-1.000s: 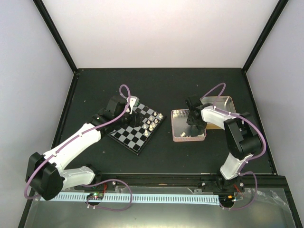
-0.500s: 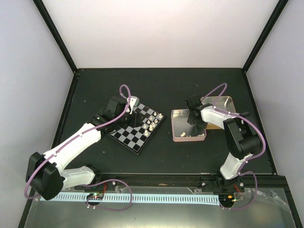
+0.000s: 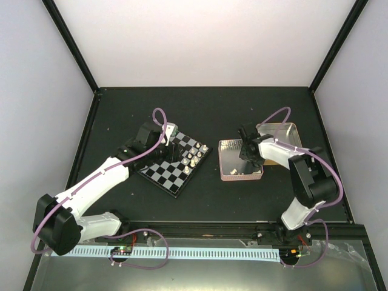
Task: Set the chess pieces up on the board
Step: Pick up the chess piece from the storage box, then place the chess piece on the chessboard.
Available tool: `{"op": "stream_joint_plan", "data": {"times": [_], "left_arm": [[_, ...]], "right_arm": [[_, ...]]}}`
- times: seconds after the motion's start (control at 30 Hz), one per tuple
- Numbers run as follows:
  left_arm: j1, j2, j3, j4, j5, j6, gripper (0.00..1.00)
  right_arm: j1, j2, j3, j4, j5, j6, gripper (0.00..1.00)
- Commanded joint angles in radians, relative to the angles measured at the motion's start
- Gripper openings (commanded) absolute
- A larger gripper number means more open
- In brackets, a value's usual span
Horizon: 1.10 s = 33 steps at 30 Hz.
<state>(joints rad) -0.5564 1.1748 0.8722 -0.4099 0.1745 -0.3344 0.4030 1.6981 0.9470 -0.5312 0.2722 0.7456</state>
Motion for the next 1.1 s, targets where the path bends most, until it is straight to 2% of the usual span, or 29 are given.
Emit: {"op": "stream_joint_plan", "data": {"times": [0.0,0.13,0.3,0.47,0.6,0.73,0.87,0.97,1.07], "left_arm": [[0.006,-0.008,0.003,0.017,0.026,-0.014,0.55],[0.008,-0.040,0.007,0.030,0.040,-0.035,0.56],[0.017,-0.110,0.005,0.091,0.125,-0.100,0.58],[0.025,-0.171,-0.003,0.237,0.294,-0.227,0.61],[0.024,-0.167,-0.021,0.345,0.420,-0.331,0.65],[0.025,-0.114,0.016,0.389,0.601,-0.399,0.65],[0.023,-0.059,0.070,0.415,0.775,-0.460,0.63],[0.023,-0.074,0.085,0.407,0.824,-0.434,0.63],[0.024,-0.090,0.106,0.331,0.829,-0.383,0.61]], "right_arm": [[0.016,-0.125,-0.047,0.080,-0.054,-0.077,0.11],[0.017,-0.267,-0.108,0.205,-0.244,-0.165,0.11],[0.017,-0.404,-0.173,0.425,-0.656,-0.272,0.11],[0.022,-0.482,-0.209,0.649,-1.062,-0.234,0.12],[0.034,-0.523,-0.219,0.815,-1.274,-0.167,0.12],[0.067,-0.536,-0.178,0.831,-1.380,-0.185,0.12],[0.127,-0.528,-0.099,0.647,-1.344,-0.346,0.13],[0.154,-0.510,-0.068,0.595,-1.330,-0.381,0.13],[0.167,-0.510,-0.057,0.588,-1.317,-0.394,0.13]]}}
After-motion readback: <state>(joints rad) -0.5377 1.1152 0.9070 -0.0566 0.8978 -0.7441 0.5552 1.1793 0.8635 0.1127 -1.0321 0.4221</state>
